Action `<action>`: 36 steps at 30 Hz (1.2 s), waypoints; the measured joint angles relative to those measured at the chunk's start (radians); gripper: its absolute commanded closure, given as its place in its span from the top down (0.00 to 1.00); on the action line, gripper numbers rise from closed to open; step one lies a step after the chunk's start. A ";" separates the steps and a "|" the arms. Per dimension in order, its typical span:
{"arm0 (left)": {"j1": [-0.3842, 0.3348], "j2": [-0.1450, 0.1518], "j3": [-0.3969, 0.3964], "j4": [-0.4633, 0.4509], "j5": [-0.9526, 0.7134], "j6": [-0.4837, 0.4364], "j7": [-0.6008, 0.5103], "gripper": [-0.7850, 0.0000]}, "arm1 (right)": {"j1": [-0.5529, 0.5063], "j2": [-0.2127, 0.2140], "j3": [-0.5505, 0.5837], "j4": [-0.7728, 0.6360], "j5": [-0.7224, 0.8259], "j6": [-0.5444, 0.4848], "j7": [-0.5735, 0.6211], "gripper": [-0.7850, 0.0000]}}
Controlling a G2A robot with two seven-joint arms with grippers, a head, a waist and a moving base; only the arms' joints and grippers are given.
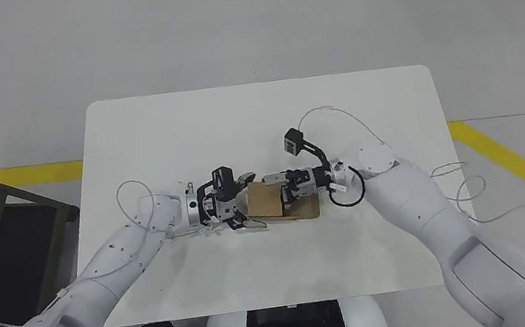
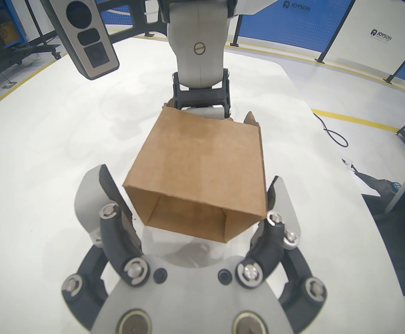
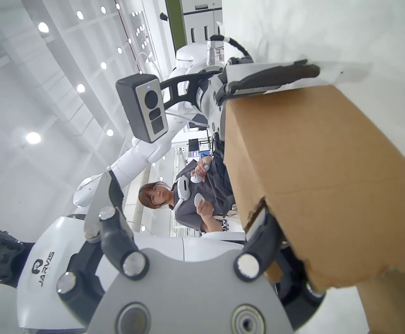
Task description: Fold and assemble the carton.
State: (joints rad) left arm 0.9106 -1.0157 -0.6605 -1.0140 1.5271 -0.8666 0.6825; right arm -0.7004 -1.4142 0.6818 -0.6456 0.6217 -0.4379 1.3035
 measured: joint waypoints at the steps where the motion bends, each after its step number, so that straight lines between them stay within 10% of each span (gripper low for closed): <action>1: 0.001 0.000 -0.001 0.000 0.001 -0.001 0.000 1.00 | -0.008 0.004 0.003 -0.012 -0.015 -0.003 -0.009 1.00; 17: 0.006 -0.008 -0.014 0.004 0.009 -0.010 -0.015 1.00 | -0.128 0.050 0.075 -0.176 -0.075 -0.131 -0.054 1.00; 36: 0.010 -0.012 -0.029 0.004 0.027 -0.028 -0.012 1.00 | -0.062 -0.027 0.001 -0.022 -0.035 -0.151 -0.073 1.00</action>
State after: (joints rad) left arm 0.9209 -1.0278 -0.6896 -1.0101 1.5543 -0.8942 0.6704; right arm -0.7625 -1.4416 0.6831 -0.6675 0.5868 -0.5892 1.2308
